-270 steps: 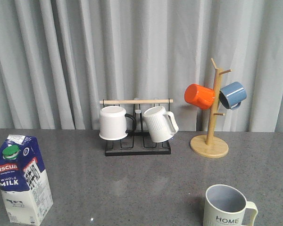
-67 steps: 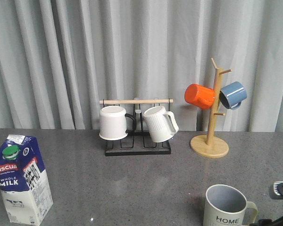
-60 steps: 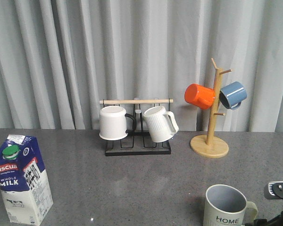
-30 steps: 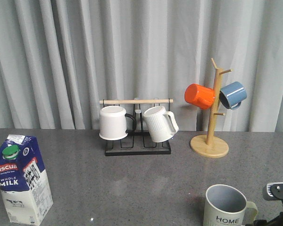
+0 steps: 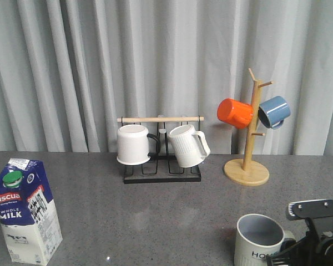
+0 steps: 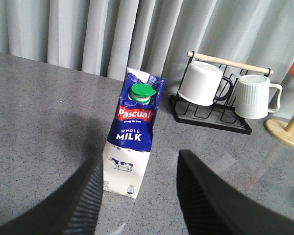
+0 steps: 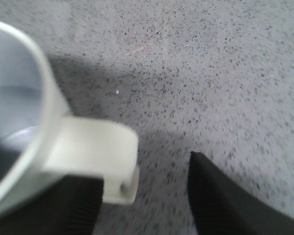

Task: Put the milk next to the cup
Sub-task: 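Close the right gripper on the white mug's handle, then slide the white mug with the right gripper toward the table's middle, then open the right gripper and pull it back from the mug, then reach the left gripper to the milk carton top and grasp it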

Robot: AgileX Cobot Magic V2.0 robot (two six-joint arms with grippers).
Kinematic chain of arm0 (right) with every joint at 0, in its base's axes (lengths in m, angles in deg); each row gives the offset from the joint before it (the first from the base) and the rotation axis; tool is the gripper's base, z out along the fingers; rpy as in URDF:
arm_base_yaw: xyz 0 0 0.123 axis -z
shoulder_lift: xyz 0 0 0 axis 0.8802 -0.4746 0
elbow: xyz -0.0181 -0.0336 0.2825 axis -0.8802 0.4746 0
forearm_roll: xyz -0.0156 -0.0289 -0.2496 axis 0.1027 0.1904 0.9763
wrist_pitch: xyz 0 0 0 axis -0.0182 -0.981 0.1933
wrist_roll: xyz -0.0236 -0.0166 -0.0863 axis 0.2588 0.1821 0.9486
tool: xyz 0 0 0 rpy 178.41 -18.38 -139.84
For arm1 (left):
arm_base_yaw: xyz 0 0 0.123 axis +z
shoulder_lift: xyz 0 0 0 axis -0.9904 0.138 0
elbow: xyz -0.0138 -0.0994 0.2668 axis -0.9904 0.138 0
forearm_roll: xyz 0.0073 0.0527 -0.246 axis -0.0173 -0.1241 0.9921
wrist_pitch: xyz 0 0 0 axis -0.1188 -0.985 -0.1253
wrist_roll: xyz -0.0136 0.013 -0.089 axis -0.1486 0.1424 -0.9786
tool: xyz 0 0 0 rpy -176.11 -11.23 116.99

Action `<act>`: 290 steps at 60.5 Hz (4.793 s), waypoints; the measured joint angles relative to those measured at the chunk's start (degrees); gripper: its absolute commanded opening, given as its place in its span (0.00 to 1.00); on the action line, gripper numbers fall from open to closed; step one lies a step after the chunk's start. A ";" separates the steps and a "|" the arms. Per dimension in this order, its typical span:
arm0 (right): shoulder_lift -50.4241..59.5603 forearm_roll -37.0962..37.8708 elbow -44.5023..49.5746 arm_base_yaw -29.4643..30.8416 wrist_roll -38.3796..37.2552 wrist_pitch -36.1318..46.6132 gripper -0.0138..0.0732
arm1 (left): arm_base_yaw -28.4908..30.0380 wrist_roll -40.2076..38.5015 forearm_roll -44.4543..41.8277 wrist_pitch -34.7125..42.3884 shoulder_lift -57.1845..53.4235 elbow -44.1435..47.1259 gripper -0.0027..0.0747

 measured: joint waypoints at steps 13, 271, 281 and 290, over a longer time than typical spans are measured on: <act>-3.51 1.31 -0.06 -0.06 0.62 4.96 0.14 | 0.00 0.00 0.00 -0.16 0.00 0.00 0.48; 55.63 0.01 20.55 -15.41 2.53 -31.88 0.15 | 0.00 11.95 2.36 -44.14 68.54 -66.26 0.80; 55.63 0.01 20.55 -15.41 2.53 -31.88 0.15 | 0.00 11.95 2.36 -44.04 71.58 -66.26 0.80; 55.63 0.01 20.55 -15.41 2.53 -31.88 0.15 | 0.00 11.95 2.36 -43.98 74.41 -66.26 0.80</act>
